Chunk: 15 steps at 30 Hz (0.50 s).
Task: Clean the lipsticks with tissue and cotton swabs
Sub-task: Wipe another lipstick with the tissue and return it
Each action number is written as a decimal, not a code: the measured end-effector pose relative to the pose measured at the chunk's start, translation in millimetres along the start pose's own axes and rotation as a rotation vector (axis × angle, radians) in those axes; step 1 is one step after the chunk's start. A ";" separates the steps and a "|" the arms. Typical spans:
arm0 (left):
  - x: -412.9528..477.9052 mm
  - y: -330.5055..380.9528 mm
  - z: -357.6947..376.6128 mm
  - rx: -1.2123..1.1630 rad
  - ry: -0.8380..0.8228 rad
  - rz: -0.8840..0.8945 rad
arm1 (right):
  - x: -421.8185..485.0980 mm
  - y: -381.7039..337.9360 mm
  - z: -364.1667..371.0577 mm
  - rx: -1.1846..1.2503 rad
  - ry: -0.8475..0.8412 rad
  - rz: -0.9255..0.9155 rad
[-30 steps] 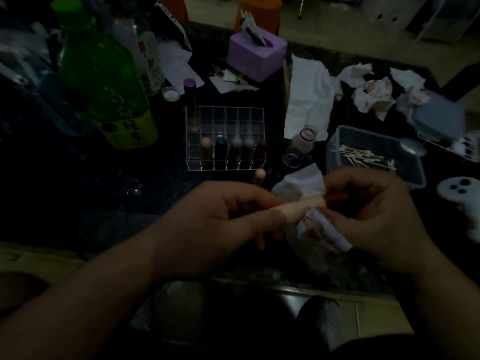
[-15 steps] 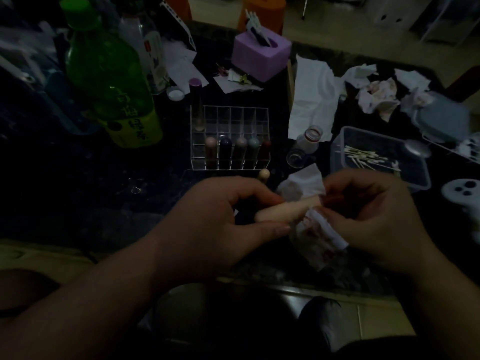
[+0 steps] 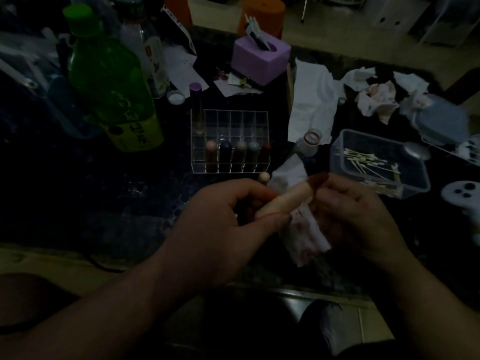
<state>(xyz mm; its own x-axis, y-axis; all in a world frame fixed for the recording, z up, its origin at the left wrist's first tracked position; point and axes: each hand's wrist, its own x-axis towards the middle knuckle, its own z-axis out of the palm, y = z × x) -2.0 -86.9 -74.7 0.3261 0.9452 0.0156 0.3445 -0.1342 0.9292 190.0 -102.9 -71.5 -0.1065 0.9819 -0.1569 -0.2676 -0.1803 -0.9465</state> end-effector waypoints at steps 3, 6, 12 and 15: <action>3.1 -2.2 1.6 -0.017 0.031 -0.067 | -3.6 6.8 7.4 0.058 -0.084 0.093; 3.8 -3.5 2.6 -0.110 -0.003 -0.147 | -7.9 13.2 13.2 -0.071 -0.042 0.085; 8.1 -4.6 -0.9 -0.343 -0.147 -0.230 | -7.5 15.6 15.3 0.226 0.000 0.202; 8.6 -4.8 -6.5 -0.427 -0.146 -0.242 | -4.1 10.5 11.3 0.431 -0.066 0.323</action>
<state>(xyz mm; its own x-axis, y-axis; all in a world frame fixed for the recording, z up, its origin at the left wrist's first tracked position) -6.6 -76.2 -76.7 0.4116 0.8786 -0.2421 0.0451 0.2457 0.9683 176.8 -109.5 -77.6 -0.3040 0.8694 -0.3895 -0.5786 -0.4933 -0.6495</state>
